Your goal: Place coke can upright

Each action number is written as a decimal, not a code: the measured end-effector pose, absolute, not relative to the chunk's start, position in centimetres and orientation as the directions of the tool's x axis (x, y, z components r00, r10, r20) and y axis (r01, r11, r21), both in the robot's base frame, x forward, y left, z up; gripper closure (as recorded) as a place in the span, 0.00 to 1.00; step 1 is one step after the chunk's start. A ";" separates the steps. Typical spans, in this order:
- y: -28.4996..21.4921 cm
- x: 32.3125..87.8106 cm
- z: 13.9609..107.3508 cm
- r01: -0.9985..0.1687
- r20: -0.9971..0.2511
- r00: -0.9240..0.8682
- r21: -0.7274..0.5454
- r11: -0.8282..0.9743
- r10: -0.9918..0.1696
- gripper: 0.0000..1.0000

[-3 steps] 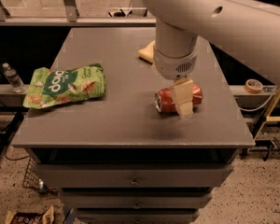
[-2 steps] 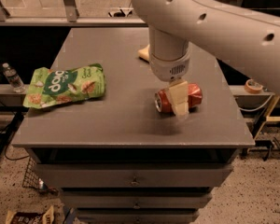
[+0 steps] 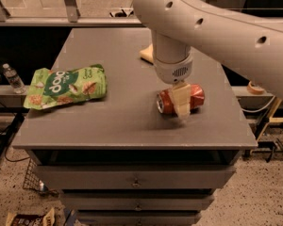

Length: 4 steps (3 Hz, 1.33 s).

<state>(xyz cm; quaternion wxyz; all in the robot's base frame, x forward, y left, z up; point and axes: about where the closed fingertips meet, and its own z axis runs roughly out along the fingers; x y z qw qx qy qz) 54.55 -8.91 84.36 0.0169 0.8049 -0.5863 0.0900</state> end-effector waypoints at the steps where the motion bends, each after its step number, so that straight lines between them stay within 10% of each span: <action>1: -9.3 54.4 83.8 -0.952 0.159 0.288 -0.063 -0.301 -0.944 0.41; 3: -9.6 53.5 85.9 -0.949 -0.016 0.305 -0.086 -0.302 -0.952 0.96; 4: -9.6 52.8 90.3 -0.939 -0.182 0.329 -0.170 -0.300 -0.926 1.00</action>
Offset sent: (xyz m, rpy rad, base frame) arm -0.0136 -0.0073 -0.0150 0.0204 0.0812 -0.0196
